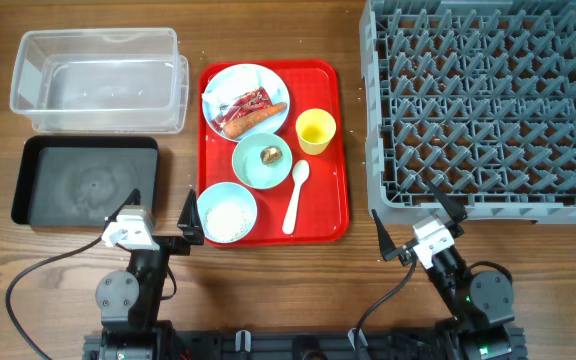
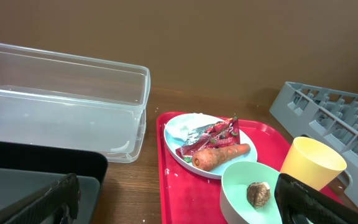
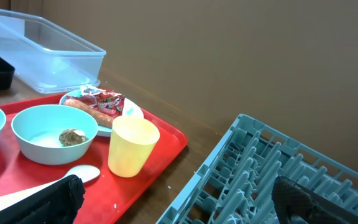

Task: Sort waste into correct bins and load items into the dishwasher rack

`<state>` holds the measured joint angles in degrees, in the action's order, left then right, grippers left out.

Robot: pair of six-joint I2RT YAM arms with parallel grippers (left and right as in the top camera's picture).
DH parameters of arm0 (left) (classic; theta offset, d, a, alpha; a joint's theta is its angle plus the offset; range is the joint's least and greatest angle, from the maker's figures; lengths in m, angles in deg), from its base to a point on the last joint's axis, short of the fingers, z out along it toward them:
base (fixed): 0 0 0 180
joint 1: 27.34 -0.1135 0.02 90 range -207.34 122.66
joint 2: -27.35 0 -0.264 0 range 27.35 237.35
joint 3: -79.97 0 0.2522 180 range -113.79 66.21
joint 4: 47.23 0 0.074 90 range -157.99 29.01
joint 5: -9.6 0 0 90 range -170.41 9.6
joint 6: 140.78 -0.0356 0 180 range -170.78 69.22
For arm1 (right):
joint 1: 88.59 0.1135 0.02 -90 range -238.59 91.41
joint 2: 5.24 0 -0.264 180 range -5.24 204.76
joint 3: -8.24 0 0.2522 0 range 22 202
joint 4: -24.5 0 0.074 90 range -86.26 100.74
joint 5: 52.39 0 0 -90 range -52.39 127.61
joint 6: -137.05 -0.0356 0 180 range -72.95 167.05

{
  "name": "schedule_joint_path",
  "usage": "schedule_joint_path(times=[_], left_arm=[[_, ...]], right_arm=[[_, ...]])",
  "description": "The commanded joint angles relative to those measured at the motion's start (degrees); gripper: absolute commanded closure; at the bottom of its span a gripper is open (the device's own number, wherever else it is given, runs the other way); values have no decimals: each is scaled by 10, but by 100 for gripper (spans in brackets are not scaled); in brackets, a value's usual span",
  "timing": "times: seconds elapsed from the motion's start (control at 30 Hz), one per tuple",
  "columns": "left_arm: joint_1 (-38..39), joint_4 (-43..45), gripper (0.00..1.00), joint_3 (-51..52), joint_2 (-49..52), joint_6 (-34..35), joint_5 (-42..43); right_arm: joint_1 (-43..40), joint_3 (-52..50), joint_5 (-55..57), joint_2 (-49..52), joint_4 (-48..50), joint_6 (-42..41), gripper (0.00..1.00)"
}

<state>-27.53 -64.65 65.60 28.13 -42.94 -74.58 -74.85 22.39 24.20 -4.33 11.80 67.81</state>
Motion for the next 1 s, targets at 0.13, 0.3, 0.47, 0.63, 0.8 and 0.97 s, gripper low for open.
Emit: schedule_joint_path(times=[0.13,0.3,0.47,0.63,0.8,0.97], left_arm=[[-4,-3,0,3,-3,3,-8],[-4,-3,0,3,-3,3,-8],[-4,-3,0,3,-3,3,-8],[-4,-3,0,3,-3,3,-7],[-4,83,0,2,-3,6,96],[-4,60,0,-59,11,29,94]], right_arm=[[2,-1,9,0,0,2,0],[2,-1,9,0,0,3,0],[2,-1,9,0,0,3,0],[2,-1,12,0,18,89,0],[2,-1,-47,0,29,75,0],[2,10,-37,0,150,-49,0]])
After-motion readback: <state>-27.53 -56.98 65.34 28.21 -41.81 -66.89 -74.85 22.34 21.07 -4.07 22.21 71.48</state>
